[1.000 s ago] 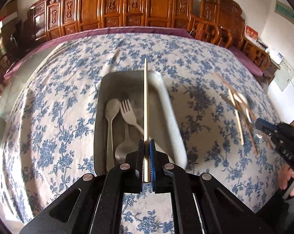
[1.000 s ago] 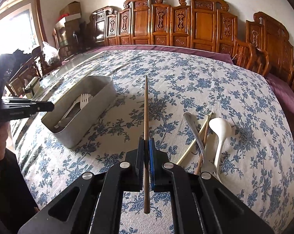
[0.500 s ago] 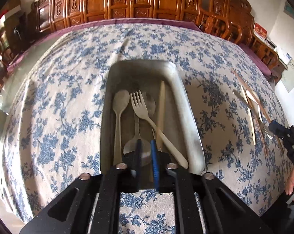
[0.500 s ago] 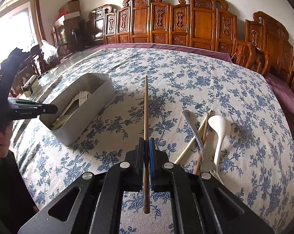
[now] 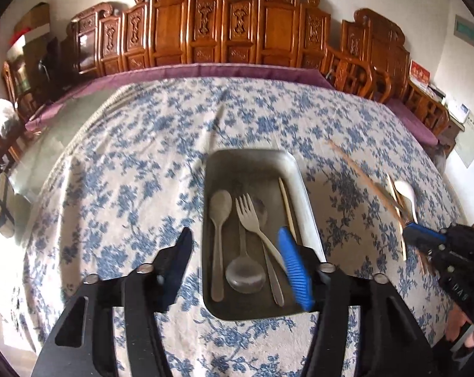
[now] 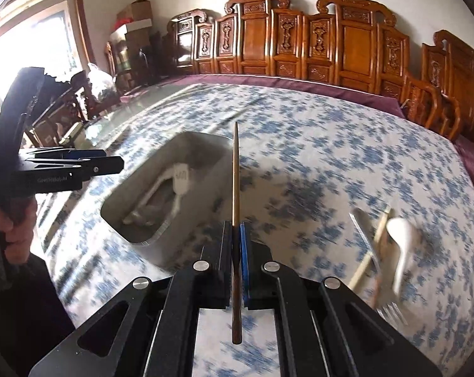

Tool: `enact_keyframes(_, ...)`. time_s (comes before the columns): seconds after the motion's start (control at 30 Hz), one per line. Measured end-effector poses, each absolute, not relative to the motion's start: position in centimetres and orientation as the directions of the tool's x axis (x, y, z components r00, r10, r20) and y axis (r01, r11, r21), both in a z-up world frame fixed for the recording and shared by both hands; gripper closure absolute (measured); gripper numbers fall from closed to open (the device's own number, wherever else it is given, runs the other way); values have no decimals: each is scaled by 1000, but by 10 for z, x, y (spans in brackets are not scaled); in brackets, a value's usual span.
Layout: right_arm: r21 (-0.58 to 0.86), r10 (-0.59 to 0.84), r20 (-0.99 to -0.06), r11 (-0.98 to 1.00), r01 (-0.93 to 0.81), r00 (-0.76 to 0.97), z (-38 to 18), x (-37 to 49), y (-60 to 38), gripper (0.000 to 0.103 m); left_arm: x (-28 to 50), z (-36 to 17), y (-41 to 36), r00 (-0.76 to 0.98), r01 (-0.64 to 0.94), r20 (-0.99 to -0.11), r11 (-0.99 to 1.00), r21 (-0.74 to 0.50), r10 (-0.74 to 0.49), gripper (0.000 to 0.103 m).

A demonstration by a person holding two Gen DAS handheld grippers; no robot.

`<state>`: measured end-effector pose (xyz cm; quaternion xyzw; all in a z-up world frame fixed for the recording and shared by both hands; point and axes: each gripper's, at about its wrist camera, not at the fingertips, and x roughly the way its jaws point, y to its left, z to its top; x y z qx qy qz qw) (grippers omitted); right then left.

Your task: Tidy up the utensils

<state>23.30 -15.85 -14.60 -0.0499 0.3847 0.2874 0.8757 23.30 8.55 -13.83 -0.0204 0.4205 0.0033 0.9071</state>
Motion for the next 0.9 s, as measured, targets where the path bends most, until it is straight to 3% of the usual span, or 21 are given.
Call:
enact_keyframes(0.13,157,489,-697,818,-554,525,-144,239,-134,97,230,-127,90,681,-36,-732,999,-1,23,24)
enact_keyframes(0.17,166,497,-695,814,-556,519,-144,242,-127,97,229,-125,92,687,-41,-726,999,7,34,16)
enact_keyframes(0.2,174,502,-695,813,-556,516,-144,244,-123,97,228,-123,94,696,-46,-717,999,13,42,15)
enact_keyframes(0.9,348,558,-704,810,-472,439,-181,281,-53,97,224,-108,135,717,-109,-696,992,-56,39,15)
